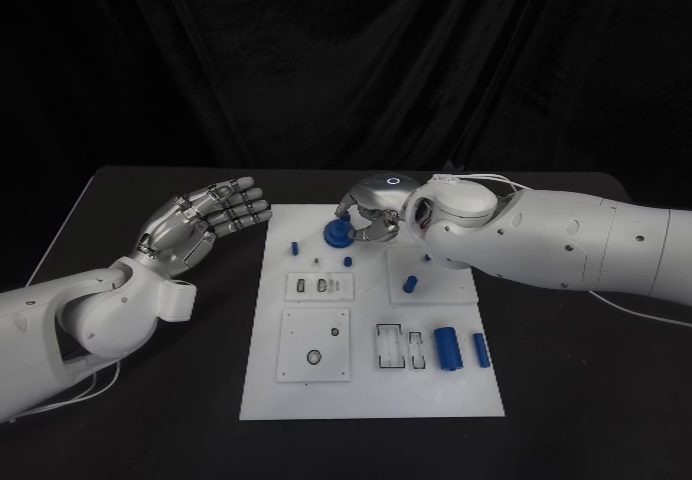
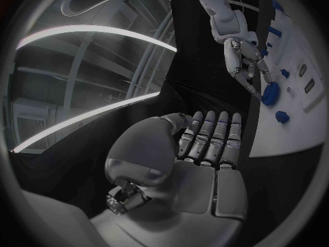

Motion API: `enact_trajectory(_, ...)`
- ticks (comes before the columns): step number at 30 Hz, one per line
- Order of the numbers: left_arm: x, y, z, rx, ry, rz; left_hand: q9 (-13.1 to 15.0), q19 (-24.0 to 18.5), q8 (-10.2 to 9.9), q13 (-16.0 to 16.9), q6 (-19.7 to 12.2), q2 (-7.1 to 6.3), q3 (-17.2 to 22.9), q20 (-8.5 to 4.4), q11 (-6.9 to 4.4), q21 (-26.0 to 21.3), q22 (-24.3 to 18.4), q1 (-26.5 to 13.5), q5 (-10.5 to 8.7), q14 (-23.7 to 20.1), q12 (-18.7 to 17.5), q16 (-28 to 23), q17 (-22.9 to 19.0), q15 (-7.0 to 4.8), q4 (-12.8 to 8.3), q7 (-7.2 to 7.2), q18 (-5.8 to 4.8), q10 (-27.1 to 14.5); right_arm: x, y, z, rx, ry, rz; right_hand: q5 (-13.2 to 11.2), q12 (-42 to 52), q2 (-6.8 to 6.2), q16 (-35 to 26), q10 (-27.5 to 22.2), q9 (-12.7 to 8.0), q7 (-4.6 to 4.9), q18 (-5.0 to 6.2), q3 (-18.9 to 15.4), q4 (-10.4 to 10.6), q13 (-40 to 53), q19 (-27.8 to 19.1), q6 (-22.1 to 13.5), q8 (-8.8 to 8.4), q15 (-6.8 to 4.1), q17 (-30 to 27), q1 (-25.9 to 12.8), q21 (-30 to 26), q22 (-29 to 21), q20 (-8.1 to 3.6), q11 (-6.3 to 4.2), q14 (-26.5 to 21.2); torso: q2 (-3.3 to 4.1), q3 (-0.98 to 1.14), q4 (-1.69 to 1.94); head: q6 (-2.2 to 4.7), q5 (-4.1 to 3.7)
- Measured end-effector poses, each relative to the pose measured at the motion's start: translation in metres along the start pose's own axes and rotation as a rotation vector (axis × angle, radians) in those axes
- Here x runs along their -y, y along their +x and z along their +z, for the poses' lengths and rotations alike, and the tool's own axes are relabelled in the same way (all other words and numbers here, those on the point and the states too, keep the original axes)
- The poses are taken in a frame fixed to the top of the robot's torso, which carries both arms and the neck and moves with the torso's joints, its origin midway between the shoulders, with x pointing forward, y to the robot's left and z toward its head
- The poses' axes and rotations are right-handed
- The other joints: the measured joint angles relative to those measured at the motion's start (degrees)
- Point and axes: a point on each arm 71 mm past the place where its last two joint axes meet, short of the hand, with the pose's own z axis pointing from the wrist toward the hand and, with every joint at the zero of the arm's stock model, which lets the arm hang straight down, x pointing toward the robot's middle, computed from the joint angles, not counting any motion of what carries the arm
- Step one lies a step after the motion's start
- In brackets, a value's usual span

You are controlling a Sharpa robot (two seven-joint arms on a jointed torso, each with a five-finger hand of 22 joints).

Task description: Assemble the parts on the task board

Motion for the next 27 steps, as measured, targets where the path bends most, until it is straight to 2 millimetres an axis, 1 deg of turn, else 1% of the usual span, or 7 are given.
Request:
enact_trajectory(2,0.0,0.0,0.0,0.001,0.0,-0.003,0.05,0.0,0.0,0.01,0.11,0.0,0.01,0.0,0.06,0.0,-0.03,0.0,0.0,0.0,0.0,0.13,0.0,0.0,-0.01,-0.11,0.0,0.06,-0.001,0.0,0.001,-0.001,-0.001,0.0,-3.12,0.0,0.25,0.0,0.0,-0.47,-0.04,0.0,-0.33,0.33,0.0,0.18,-0.83,0.0,-0.41,0.0,-0.64,0.19,0.0,-0.3,0.0,0.0,0.0,0.0,0.03,-0.07,-0.09)
enact_trajectory(4,0.0,0.0,0.0,0.003,0.001,-0.004,0.06,0.0,0.0,0.01,0.41,0.0,0.17,0.0,0.06,0.0,-0.03,0.0,0.0,0.0,0.0,0.24,0.0,0.0,-0.17,-0.01,0.0,0.06,-0.001,0.001,0.001,-0.002,-0.002,-0.001,-5.56,0.0,0.27,0.0,-0.12,-0.75,-0.1,0.0,-0.9,0.56,0.0,0.25,-0.89,0.0,-0.4,0.0,-0.93,0.22,0.0,-0.37,-0.11,0.0,0.01,0.0,0.09,-0.08,-0.19)
enact_trajectory(6,0.0,0.0,0.0,0.004,0.001,-0.006,0.06,0.0,0.0,0.02,0.41,0.0,0.17,0.0,0.06,0.0,-0.02,0.0,0.0,0.0,0.0,0.24,0.0,0.0,-0.17,-0.01,0.01,0.06,-0.002,0.001,0.002,-0.002,-0.004,0.0,-7.29,0.0,0.36,0.0,-0.21,-0.91,-0.1,0.0,-1.29,0.8,0.0,0.25,-0.89,0.0,-0.41,0.0,-1.01,0.22,0.0,-0.37,-0.2,0.0,0.02,0.0,0.13,-0.09,-0.21)
enact_trajectory(9,0.0,-0.001,0.0,0.006,0.001,-0.009,0.06,0.0,0.23,0.07,0.41,0.0,0.17,0.0,0.26,0.0,-0.02,0.0,0.0,0.0,0.0,0.24,0.0,0.0,-0.17,-0.01,0.0,0.26,-0.003,0.001,0.002,-0.002,-0.007,0.0,-8.66,0.0,0.58,0.0,-0.21,-0.98,-0.37,0.0,-1.69,0.88,0.0,0.05,-0.63,0.0,-0.41,0.0,-1.23,0.22,0.0,-0.57,-0.2,0.0,0.02,0.0,0.14,-0.16,-0.21)
enact_trajectory(14,0.0,-0.002,0.0,0.009,0.002,-0.01,0.05,0.0,0.23,0.07,0.41,0.0,0.17,0.0,0.26,0.0,-0.02,0.0,0.0,0.0,0.0,0.24,0.01,0.0,-0.17,-0.01,0.0,0.26,-0.003,0.001,0.002,0.0,-0.008,0.003,-9.31,0.0,0.73,0.0,-0.21,-1.01,-0.27,0.01,-2.0,0.87,-0.01,0.05,-0.02,0.0,-0.41,0.0,-1.38,0.22,0.0,-0.57,-0.2,0.0,0.02,0.0,0.13,-0.23,-0.12)
enact_trajectory(19,0.0,-0.002,0.0,0.01,0.002,-0.012,0.05,0.0,0.23,0.07,0.41,0.0,0.33,0.0,0.26,0.0,-0.02,0.0,0.0,0.0,0.0,0.23,0.01,0.0,-0.01,-0.01,0.0,0.26,0.002,0.001,-0.003,0.008,-0.003,0.008,-9.81,0.0,0.73,0.0,-0.21,-0.93,-0.2,0.01,-2.4,1.25,-0.01,0.05,1.98,0.7,-0.4,0.0,-1.38,0.22,-0.01,-0.57,-0.2,0.0,0.02,0.0,0.13,-0.24,-0.02)
enact_trajectory(27,0.001,-0.004,-0.002,0.015,0.002,-0.012,0.05,0.0,0.23,0.06,0.41,0.0,0.32,0.0,0.26,0.0,-0.02,0.0,0.0,0.0,0.0,0.23,-0.04,0.0,-0.01,-0.01,0.0,0.26,0.028,-0.008,-0.036,0.074,0.027,0.052,-11.03,0.0,1.03,0.0,-0.21,-0.37,0.42,0.01,-3.85,2.1,-0.01,0.05,6.29,2.23,-0.4,0.05,-1.68,0.24,-0.01,-0.57,-0.2,0.0,0.03,0.02,0.1,-0.38,0.35)
